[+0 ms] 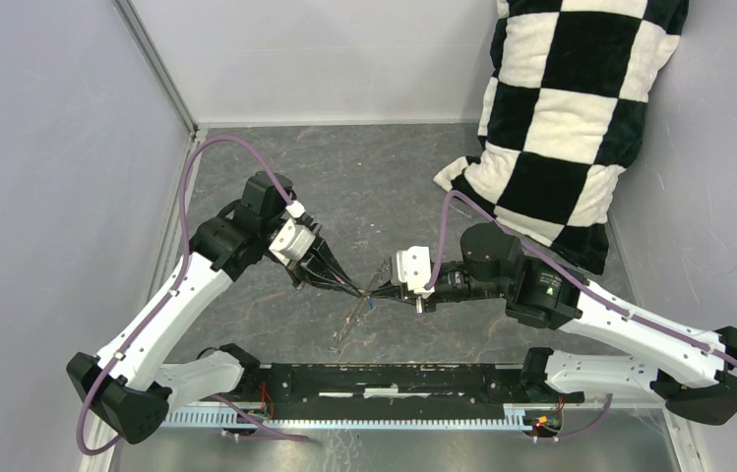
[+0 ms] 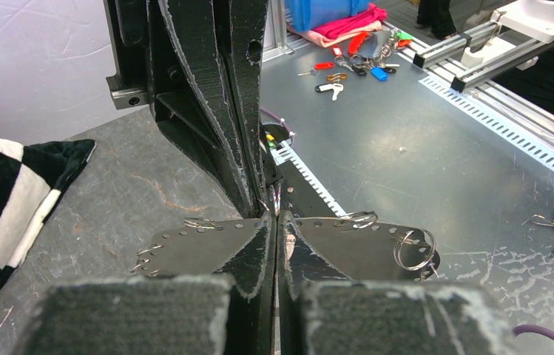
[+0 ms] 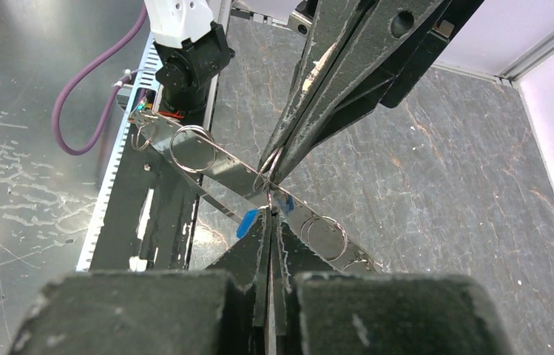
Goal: Put the keys on the keyring
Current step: Insert the key onto the keyring.
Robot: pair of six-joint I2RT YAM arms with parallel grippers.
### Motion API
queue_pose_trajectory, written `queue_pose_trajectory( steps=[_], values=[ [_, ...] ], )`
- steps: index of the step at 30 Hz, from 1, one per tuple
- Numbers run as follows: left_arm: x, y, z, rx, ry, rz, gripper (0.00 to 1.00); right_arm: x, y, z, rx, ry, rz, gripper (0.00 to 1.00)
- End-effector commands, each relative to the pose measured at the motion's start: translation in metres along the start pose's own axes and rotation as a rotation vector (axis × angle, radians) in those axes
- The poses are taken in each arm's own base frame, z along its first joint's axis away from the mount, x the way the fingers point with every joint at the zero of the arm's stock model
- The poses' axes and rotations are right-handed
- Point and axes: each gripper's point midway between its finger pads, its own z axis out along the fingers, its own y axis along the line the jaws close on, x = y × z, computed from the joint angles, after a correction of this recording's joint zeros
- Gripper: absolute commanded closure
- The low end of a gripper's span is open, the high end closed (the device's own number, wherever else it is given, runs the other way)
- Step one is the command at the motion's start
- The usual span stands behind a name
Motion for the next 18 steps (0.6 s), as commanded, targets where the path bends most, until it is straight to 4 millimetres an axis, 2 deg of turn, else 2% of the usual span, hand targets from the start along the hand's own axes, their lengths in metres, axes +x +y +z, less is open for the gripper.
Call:
queue_pose_trajectory(
  steps=[1,9,18],
  values=[
    [-0.0081,-0.0029,-0.0009,0.006,-0.014,0.068,0.98,-0.0232,-0.0094,-0.0073,0.050,-0.061,-0.023,0.99],
    [-0.0055,-0.0039,-0.0009,0.003,-0.010,0.065,0.98,-0.0292,-0.0141,-0.0104,0.081,-0.085,-0.030,0.99],
    [-0.0050,-0.0031,-0.0009,-0.001,-0.005,0.068,0.98,-0.0303,-0.0099,-0.0094,0.061,-0.099,-0.024,0.99]
  ],
)
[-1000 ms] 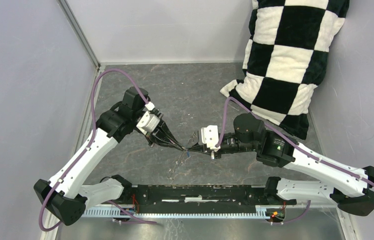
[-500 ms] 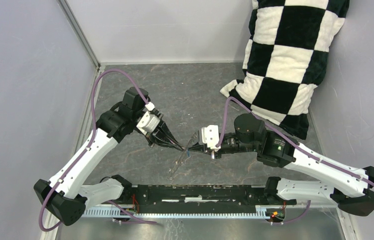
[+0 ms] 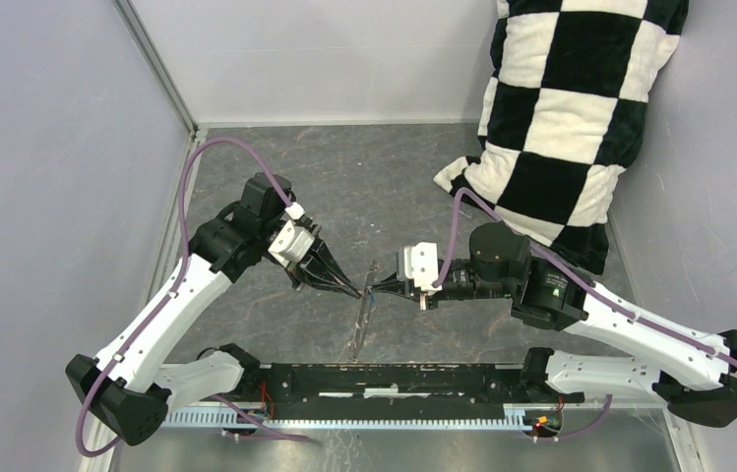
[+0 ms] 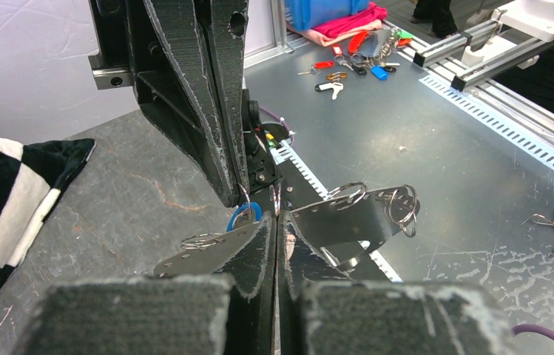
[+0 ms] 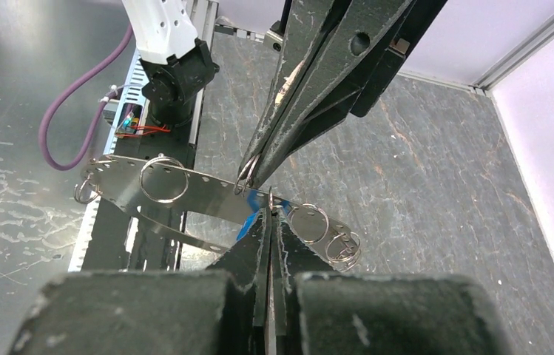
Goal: Put the keys on the keyring
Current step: Insert the key onto the keyring.
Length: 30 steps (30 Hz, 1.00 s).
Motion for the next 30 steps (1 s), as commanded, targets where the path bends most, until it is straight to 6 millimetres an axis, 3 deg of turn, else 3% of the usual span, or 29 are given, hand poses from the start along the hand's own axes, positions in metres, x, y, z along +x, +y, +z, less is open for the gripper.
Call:
queue_pose_trajectory(
  steps=[1,14,30],
  values=[
    [-0.006,-0.001,-0.001,-0.001,-0.005,0.068,0.98,-0.020,-0.003,-0.003,0.016,-0.067,-0.010,0.99],
    [-0.008,-0.001,-0.001,-0.003,-0.005,0.077,0.98,0.004,0.007,0.003,-0.017,-0.027,0.032,0.99],
    [-0.003,0.005,-0.003,-0.036,0.031,0.087,0.98,-0.008,0.006,0.004,-0.015,-0.067,0.033,0.99]
  ],
)
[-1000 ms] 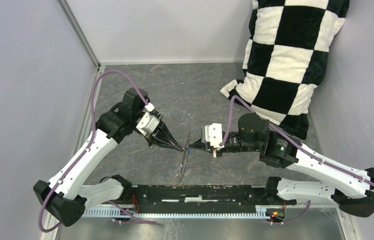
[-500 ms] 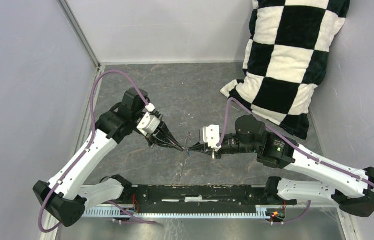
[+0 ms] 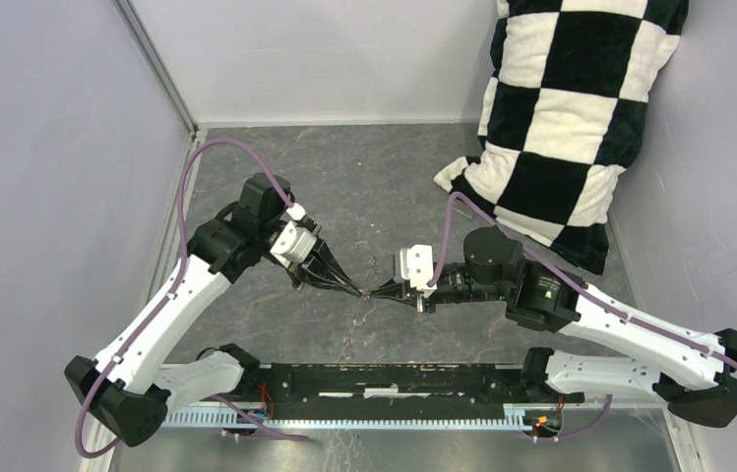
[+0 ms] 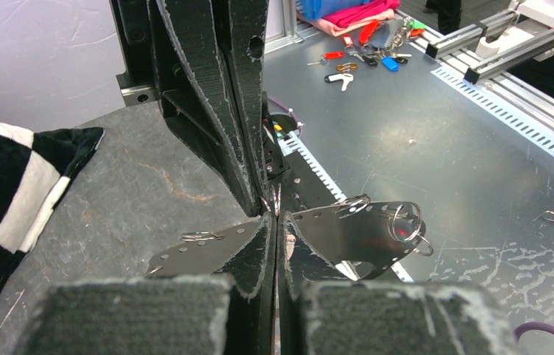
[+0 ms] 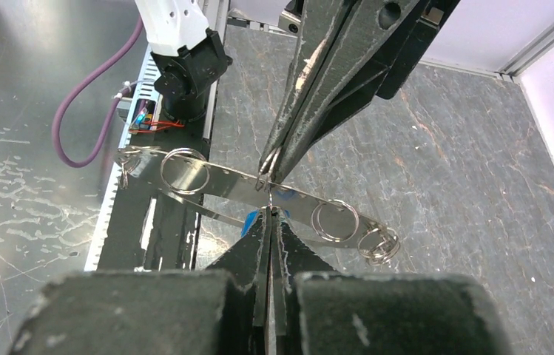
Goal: Put the keys on the keyring
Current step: Insert the key onto the keyring.
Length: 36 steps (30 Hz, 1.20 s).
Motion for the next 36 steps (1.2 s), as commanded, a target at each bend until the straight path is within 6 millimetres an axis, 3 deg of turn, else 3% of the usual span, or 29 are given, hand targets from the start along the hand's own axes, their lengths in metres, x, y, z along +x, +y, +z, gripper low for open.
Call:
queue_pose_trajectory(
  steps=[1,20,36],
  values=[
    [-0.005,0.003,-0.002,-0.022,0.014,0.082,0.98,-0.022,-0.001,-0.002,0.002,-0.076,-0.015,0.99],
    [-0.003,0.022,-0.005,-0.134,0.044,0.080,0.98,-0.022,-0.001,-0.001,0.001,-0.076,-0.017,0.99],
    [0.002,0.019,-0.003,-0.132,0.045,0.049,0.98,-0.028,-0.009,-0.004,0.022,-0.049,-0.051,0.99]
  ],
)
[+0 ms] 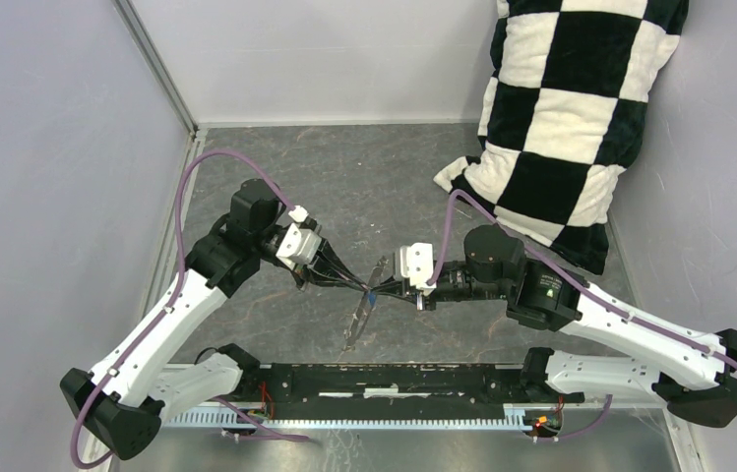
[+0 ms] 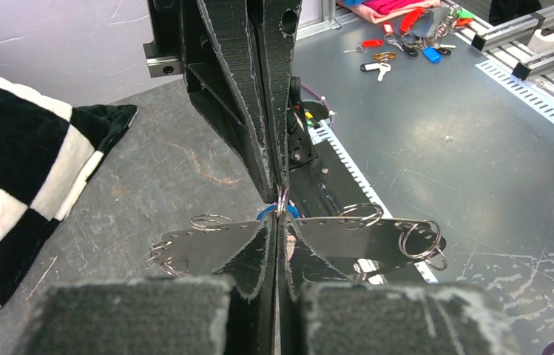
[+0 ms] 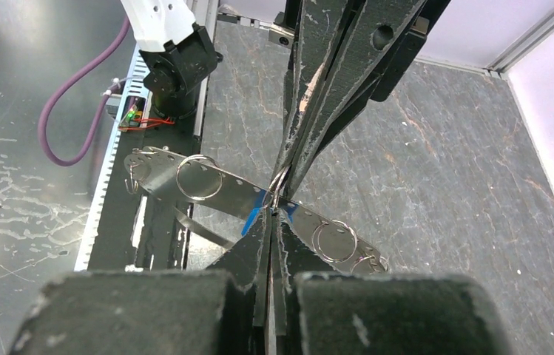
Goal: Put the keys on the keyring
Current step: Insert the key onto the keyring.
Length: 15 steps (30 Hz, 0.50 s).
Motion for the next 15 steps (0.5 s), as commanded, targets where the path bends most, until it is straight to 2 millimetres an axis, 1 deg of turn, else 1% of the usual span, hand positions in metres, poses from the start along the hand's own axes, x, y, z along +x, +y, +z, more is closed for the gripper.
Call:
queue_pose_trajectory(
  steps=[1,11,15],
  values=[
    [-0.007,0.004,0.001,-0.020,-0.002,0.032,0.98,-0.028,-0.006,-0.004,0.009,-0.055,-0.047,0.99],
    [-0.002,0.000,0.004,-0.004,0.016,0.033,0.98,-0.031,-0.011,-0.004,0.012,-0.033,-0.080,0.99],
    [0.001,-0.006,0.007,0.015,0.031,0.051,0.98,-0.032,-0.013,-0.003,0.013,-0.023,-0.093,0.99]
  ],
)
